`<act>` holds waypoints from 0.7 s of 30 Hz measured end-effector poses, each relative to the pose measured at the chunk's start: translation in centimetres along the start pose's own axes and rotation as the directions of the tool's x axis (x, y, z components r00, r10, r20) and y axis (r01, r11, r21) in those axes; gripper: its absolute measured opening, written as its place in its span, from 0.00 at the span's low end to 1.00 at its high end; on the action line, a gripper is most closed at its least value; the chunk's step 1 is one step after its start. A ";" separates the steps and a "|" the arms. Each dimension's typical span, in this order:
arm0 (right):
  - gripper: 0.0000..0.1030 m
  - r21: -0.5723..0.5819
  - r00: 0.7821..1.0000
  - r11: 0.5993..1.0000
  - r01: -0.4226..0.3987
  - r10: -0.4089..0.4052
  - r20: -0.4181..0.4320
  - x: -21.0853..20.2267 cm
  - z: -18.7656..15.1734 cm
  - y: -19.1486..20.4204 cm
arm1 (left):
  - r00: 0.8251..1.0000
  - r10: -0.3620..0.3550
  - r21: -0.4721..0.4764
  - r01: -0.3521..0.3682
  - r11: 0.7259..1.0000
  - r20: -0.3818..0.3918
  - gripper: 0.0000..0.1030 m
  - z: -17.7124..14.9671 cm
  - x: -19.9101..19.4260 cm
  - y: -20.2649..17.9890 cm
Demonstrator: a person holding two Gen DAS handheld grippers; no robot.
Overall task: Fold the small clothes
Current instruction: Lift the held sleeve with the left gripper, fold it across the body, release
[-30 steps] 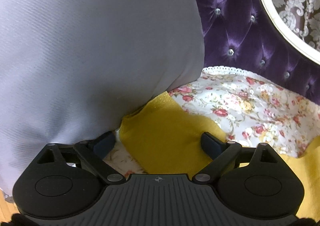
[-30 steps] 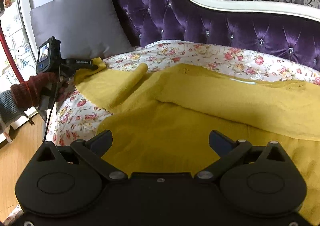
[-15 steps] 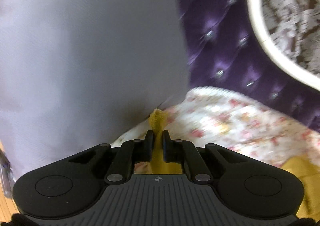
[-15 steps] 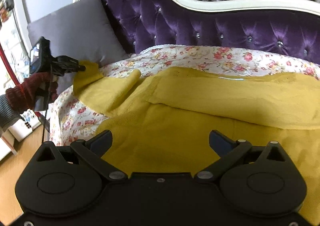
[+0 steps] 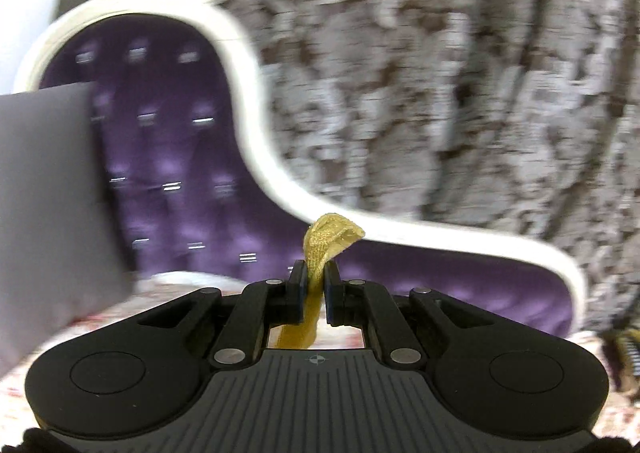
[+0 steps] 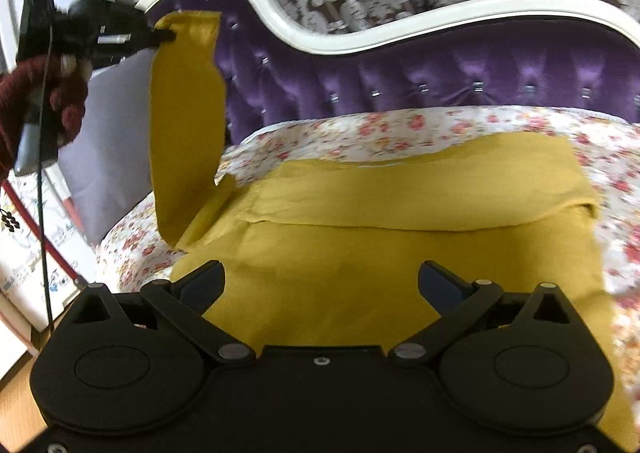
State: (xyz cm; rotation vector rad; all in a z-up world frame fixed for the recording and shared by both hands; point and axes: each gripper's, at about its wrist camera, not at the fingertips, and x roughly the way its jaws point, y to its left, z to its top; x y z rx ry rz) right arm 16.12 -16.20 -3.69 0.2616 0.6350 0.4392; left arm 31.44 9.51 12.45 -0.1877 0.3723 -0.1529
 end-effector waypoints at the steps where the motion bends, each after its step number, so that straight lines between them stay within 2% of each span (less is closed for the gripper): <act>1: 0.99 0.009 1.000 1.000 0.007 -0.007 0.005 -0.4 -0.1 -0.5 | 1.000 -0.017 0.000 0.017 1.000 0.000 0.08 -0.2 0.2 -1.4; 6: 0.99 0.054 0.999 0.997 0.046 -0.047 0.014 -2.1 -0.7 -2.8 | 0.991 -0.126 0.011 0.126 0.992 -0.034 0.10 -2.0 1.9 -8.9; 8: 0.99 0.069 0.998 0.996 0.064 -0.064 0.008 -2.4 -0.9 -3.5 | 0.980 -0.184 0.034 0.187 0.982 -0.079 0.14 -3.8 3.0 -11.4; 10: 0.99 0.085 0.997 0.993 0.077 -0.077 -0.001 -2.6 -1.2 -4.1 | 0.955 -0.252 0.032 0.260 0.965 -0.158 0.45 -5.5 4.0 -13.3; 12: 0.99 0.104 0.996 0.991 0.087 -0.086 -0.009 -2.9 -1.6 -4.8 | 0.925 -0.301 0.010 0.312 0.950 -0.233 0.51 -7.3 5.0 -14.5; 14: 0.99 0.116 0.996 0.989 0.092 -0.091 -0.015 -3.0 -1.9 -5.1 | 0.912 -0.303 0.022 0.321 0.947 -0.277 0.57 -8.8 5.1 -15.1; 16: 0.99 0.121 0.995 0.988 0.095 -0.094 -0.016 -3.1 -2.0 -5.4 | 0.910 -0.289 0.053 0.317 0.947 -0.297 0.73 -9.9 4.1 -14.9; 21: 0.99 0.135 0.996 0.986 0.093 -0.091 -0.022 -3.2 -2.2 -6.1 | 0.933 -0.183 0.128 0.232 0.964 -0.309 0.75 -13.4 1.2 -12.1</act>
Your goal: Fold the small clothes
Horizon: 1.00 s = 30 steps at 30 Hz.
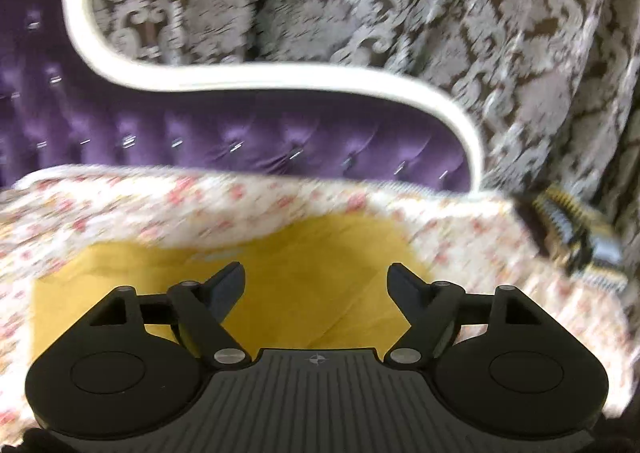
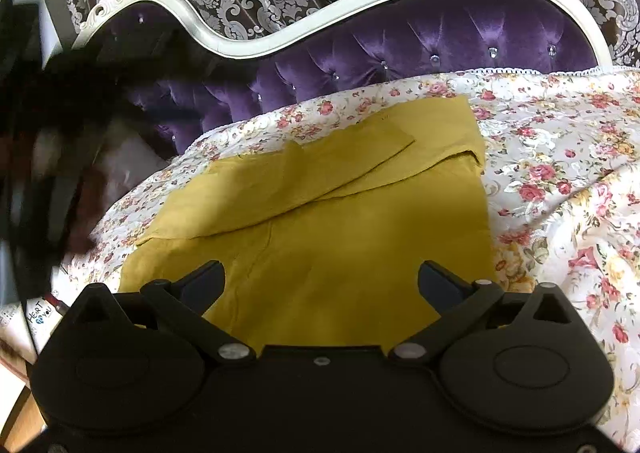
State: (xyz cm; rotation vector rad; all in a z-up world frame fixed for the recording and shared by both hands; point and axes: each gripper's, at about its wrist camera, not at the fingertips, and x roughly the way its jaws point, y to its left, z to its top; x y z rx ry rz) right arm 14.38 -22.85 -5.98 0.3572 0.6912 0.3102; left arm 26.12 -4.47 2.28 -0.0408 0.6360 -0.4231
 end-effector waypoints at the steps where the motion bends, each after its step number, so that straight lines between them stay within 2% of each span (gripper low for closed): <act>1: 0.99 -0.001 1.000 1.000 -0.001 0.001 0.000 0.1 0.2 -0.1 | 0.999 0.032 0.005 -0.031 0.999 -0.008 0.75 -0.8 -0.4 0.3; 4: 0.99 -0.015 1.000 1.000 -0.007 0.007 0.003 0.4 0.8 -0.2 | 0.992 0.122 -0.005 -0.122 0.992 -0.039 0.76 -4.0 -1.3 2.0; 7: 0.99 -0.042 1.000 0.999 -0.005 0.005 -0.001 1.2 1.6 0.2 | 0.977 0.199 -0.017 -0.201 0.979 -0.076 0.76 -7.1 -2.2 3.5; 13: 0.99 -0.103 1.000 0.995 0.005 -0.006 -0.007 3.3 3.1 0.9 | 0.956 0.274 -0.039 -0.279 0.960 -0.105 0.76 -10.6 -3.2 5.4; 16: 0.99 -0.115 1.000 0.993 -0.003 0.000 -0.026 4.8 4.1 0.8 | 0.954 0.278 -0.051 -0.285 0.957 -0.111 0.77 -11.9 -3.1 6.1; 17: 0.99 -0.117 1.000 0.993 -0.003 -0.001 -0.029 5.3 4.6 0.6 | 0.954 0.285 -0.037 -0.289 0.957 -0.089 0.78 -12.4 -3.1 6.0; 19: 0.99 -0.131 1.000 0.991 0.009 -0.012 -0.027 6.3 5.4 0.4 | 0.956 0.285 -0.020 -0.287 0.958 -0.075 0.87 -12.8 -3.0 5.7; 21: 0.99 -0.151 0.999 0.988 0.023 -0.026 -0.020 7.4 6.3 0.1 | 0.959 0.274 -0.029 -0.277 0.960 -0.074 0.90 -12.9 -2.9 5.7; 27: 0.99 -0.146 0.998 0.988 0.053 -0.057 -0.025 11.5 9.3 -1.8 | 0.963 0.264 -0.060 -0.267 0.962 -0.057 0.91 -13.3 -3.0 6.0; 30: 0.99 -0.105 0.998 0.994 0.029 -0.035 -0.059 13.7 10.1 -3.1 | 0.965 0.258 -0.071 -0.261 0.963 -0.053 0.91 -13.5 -3.2 6.0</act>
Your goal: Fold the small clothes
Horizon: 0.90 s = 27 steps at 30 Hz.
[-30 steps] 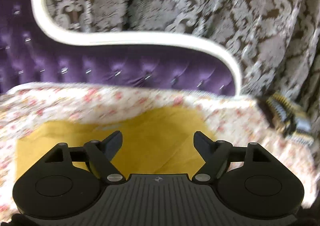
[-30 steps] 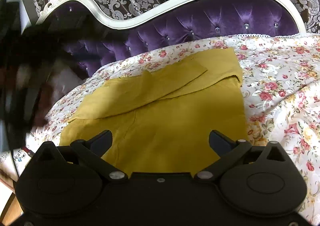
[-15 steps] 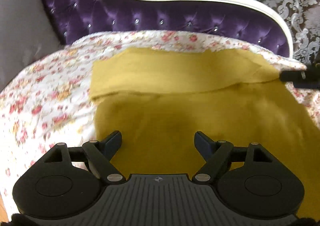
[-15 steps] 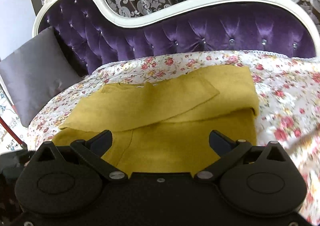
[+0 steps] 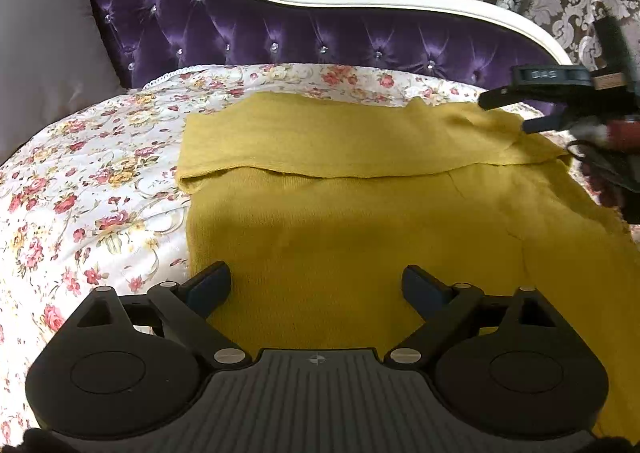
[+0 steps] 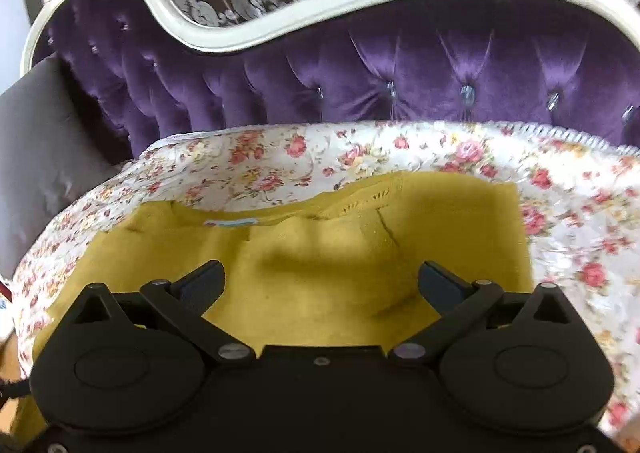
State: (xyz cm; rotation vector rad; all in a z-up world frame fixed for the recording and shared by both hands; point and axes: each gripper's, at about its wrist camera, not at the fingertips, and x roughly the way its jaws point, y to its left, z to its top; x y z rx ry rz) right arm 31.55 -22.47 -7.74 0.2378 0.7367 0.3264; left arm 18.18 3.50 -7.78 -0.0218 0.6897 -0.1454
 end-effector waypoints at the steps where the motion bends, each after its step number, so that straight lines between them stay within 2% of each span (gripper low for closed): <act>1: 0.99 0.011 1.000 1.000 -0.007 0.007 -0.008 0.5 0.1 -0.3 | 1.000 -0.002 -0.003 0.002 1.000 0.001 0.91 0.0 0.0 0.0; 6: 1.00 0.050 0.998 0.998 -0.047 0.049 -0.040 2.4 0.4 -1.6 | 1.000 -0.013 -0.019 0.014 1.000 0.005 0.91 0.0 -0.1 0.2; 11: 1.00 0.152 0.995 0.983 -0.099 0.102 -0.014 2.5 0.7 -3.0 | 1.000 -0.015 -0.019 0.015 1.000 0.006 0.91 0.0 -0.2 0.3; 13: 1.00 0.124 0.994 0.988 -0.094 0.100 -0.035 2.7 1.0 -2.8 | 1.000 -0.016 -0.021 0.017 1.000 0.007 0.91 0.0 -0.2 0.3; 17: 0.99 -0.015 0.994 0.999 -0.031 0.029 -0.105 3.5 1.5 -0.9 | 1.000 -0.017 -0.023 0.017 1.000 0.007 0.91 0.0 -0.2 0.2; 18: 0.92 -0.045 0.993 0.999 -0.013 0.008 -0.120 3.7 1.6 -0.4 | 1.000 -0.016 -0.022 0.017 1.000 0.007 0.91 0.0 -0.2 0.2; 19: 0.78 -0.077 0.991 0.997 0.006 -0.016 -0.130 3.9 1.6 0.0 | 1.000 -0.015 -0.021 0.015 1.000 0.007 0.91 0.0 -0.1 0.2; 20: 0.71 -0.120 0.989 0.992 0.043 -0.060 -0.134 4.0 1.6 0.6 | 1.000 -0.014 -0.019 0.014 1.000 0.006 0.91 0.0 -0.1 0.2; 21: 0.59 -0.157 0.986 0.985 0.076 -0.097 -0.134 4.0 1.6 1.0 | 1.000 -0.012 -0.017 0.012 1.000 0.005 0.91 0.0 -0.1 0.2; 23: 0.40 -0.184 0.985 0.980 0.075 -0.101 -0.139 3.9 1.7 1.3 | 1.000 -0.007 -0.011 0.007 1.000 0.003 0.91 0.0 0.0 0.1; 24: 0.19 -0.175 0.985 0.982 0.069 -0.095 -0.144 3.8 1.8 1.3 | 1.000 -0.006 -0.009 0.006 1.000 0.003 0.91 0.0 0.0 0.1; 25: 0.13 -0.168 0.985 0.983 0.069 -0.094 -0.145 3.5 1.9 1.5 | 1.000 -0.004 -0.007 0.004 1.000 0.003 0.91 0.0 0.0 0.1; 27: 0.13 -0.178 0.990 0.983 0.053 -0.075 -0.119 2.4 2.4 2.4 | 1.000 0.000 -0.003 0.000 1.000 0.002 0.91 0.0 0.1 0.0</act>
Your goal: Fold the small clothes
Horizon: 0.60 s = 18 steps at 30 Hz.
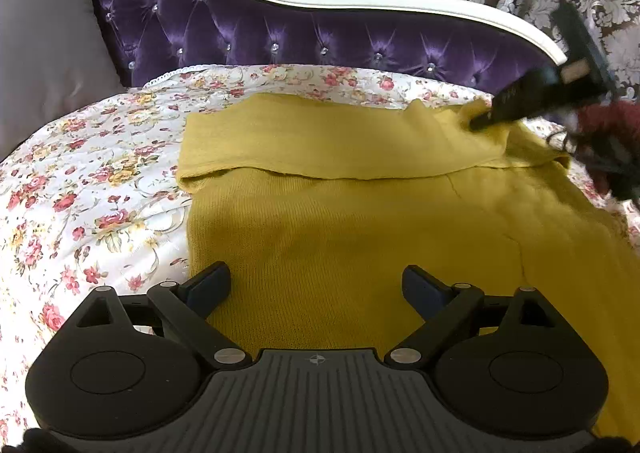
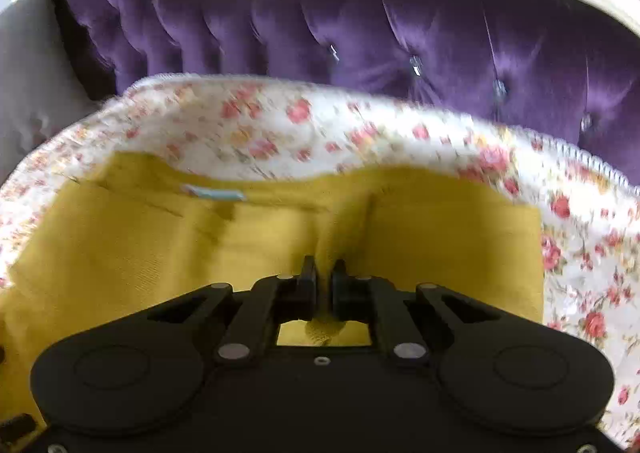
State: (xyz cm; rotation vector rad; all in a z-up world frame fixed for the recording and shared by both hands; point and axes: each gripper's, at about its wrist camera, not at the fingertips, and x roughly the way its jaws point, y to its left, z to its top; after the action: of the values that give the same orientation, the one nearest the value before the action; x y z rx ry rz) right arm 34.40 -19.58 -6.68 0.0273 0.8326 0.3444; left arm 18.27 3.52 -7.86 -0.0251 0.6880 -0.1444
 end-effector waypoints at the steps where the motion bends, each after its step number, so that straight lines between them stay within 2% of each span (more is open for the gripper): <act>1: 0.13 -0.013 0.999 1.000 -0.028 0.029 0.029 -1.2 0.4 0.6 | 1.000 0.002 0.002 -0.002 1.000 0.000 0.91 0.0 0.0 0.0; 3: 0.13 -0.020 0.991 0.996 -0.082 0.083 0.105 -3.9 1.2 1.6 | 1.000 0.001 0.003 -0.001 1.000 0.000 0.91 0.0 0.0 0.0; 5: 0.12 0.003 0.971 0.991 -0.137 0.134 0.198 -7.2 2.0 1.6 | 1.000 0.001 0.003 -0.001 1.000 0.000 0.91 0.0 0.0 0.0; 7: 0.12 0.016 0.956 0.993 -0.114 0.105 0.275 -9.9 2.3 1.0 | 1.000 0.001 0.003 -0.001 1.000 0.001 0.91 -0.1 0.0 0.0; 8: 0.12 0.023 0.953 0.998 -0.058 0.048 0.299 -10.7 2.2 0.3 | 1.000 0.001 0.002 -0.001 1.000 0.001 0.91 -0.1 0.1 0.0; 10: 0.12 0.058 0.961 0.998 0.038 -0.052 0.272 -10.2 1.7 -1.4 | 1.000 0.002 0.004 -0.003 1.000 0.001 0.91 -0.1 0.1 -0.1; 13: 0.12 0.097 0.976 0.986 0.137 -0.151 0.159 -7.0 0.0 -3.9 | 1.000 0.004 0.006 -0.004 1.000 0.000 0.91 -0.1 0.2 -0.1; 16: 0.13 0.141 0.991 0.985 0.095 -0.108 0.085 -4.2 -1.4 -5.2 | 1.000 0.002 0.005 -0.002 1.000 0.001 0.91 -0.1 0.2 -0.1; 18: 0.14 0.132 0.991 0.986 0.105 -0.115 0.071 -3.3 -1.9 -4.9 | 1.000 0.002 0.005 -0.002 1.000 0.001 0.91 -0.2 0.1 -0.1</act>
State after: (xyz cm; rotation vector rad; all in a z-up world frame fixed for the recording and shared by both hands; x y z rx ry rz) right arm 32.41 -25.46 -6.37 0.1130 0.7736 0.1842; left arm 18.27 3.44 -8.07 -0.0195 0.6863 -0.1439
